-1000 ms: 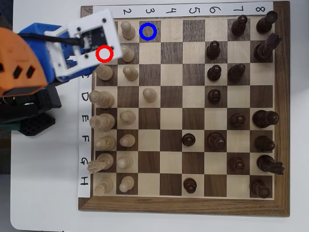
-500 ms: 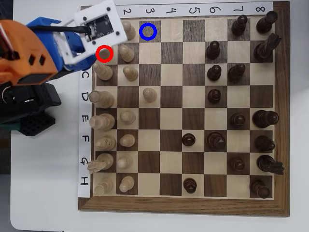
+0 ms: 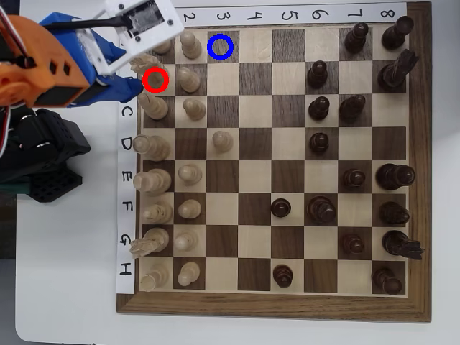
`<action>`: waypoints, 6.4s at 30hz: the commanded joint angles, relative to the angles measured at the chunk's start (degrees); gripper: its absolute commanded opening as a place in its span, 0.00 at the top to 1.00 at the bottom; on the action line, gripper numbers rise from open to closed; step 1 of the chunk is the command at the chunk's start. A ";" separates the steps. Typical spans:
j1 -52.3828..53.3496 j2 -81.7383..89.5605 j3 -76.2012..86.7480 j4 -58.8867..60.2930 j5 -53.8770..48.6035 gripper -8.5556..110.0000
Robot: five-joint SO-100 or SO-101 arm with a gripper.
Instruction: Move the piece to destination
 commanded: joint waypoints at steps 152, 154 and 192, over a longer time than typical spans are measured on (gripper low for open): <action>-7.65 -17.23 14.06 -21.71 28.65 0.80; -7.21 -17.14 14.06 -21.71 28.56 0.82; -0.79 -7.65 12.57 -15.12 27.95 0.93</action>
